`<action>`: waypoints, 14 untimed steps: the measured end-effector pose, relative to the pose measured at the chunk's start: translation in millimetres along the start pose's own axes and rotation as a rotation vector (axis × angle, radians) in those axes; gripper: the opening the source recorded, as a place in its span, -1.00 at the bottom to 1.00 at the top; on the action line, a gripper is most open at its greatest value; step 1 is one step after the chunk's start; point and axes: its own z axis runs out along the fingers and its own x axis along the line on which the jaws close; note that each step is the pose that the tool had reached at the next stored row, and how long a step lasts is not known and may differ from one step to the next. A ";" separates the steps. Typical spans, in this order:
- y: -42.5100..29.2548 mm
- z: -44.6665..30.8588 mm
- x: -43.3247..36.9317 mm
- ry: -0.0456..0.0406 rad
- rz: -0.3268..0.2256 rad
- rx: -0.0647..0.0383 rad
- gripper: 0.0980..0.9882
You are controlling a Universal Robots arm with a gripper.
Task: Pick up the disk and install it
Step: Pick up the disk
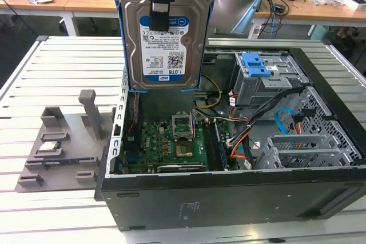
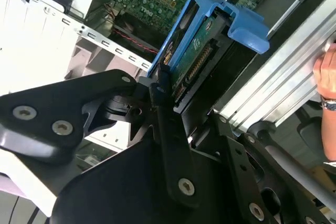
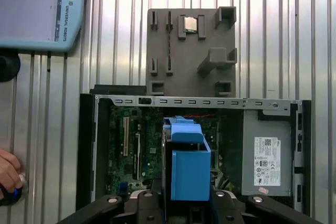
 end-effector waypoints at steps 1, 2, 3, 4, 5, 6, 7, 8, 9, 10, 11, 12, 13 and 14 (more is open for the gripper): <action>-0.3 0.1 3.1 0.0000 0.000 0.000 -0.42; -0.5 0.2 5.1 0.0000 0.000 0.000 -0.42; -0.6 0.3 6.6 0.0000 0.000 0.000 -0.42; -0.8 0.5 10.1 0.0000 0.000 0.000 -0.42; -0.9 0.8 13.8 0.0001 0.000 0.000 -0.42; -1.0 1.5 18.4 0.0000 0.000 0.000 -0.42; -1.0 2.3 22.5 -0.0004 0.000 0.000 -0.42; -1.1 2.8 27.3 -0.0047 0.000 0.000 -0.42; -1.0 3.1 29.8 -0.0102 -0.001 0.000 -0.42; -1.0 3.3 32.0 -0.0172 -0.001 0.000 -0.42; -1.0 3.5 36.1 -0.0326 -0.002 0.001 -0.42; -0.9 3.7 38.8 -0.0421 -0.002 0.001 -0.42; -0.8 3.9 42.0 -0.0481 -0.003 0.001 -0.42; -0.7 4.2 46.0 -0.0514 -0.003 0.001 -0.42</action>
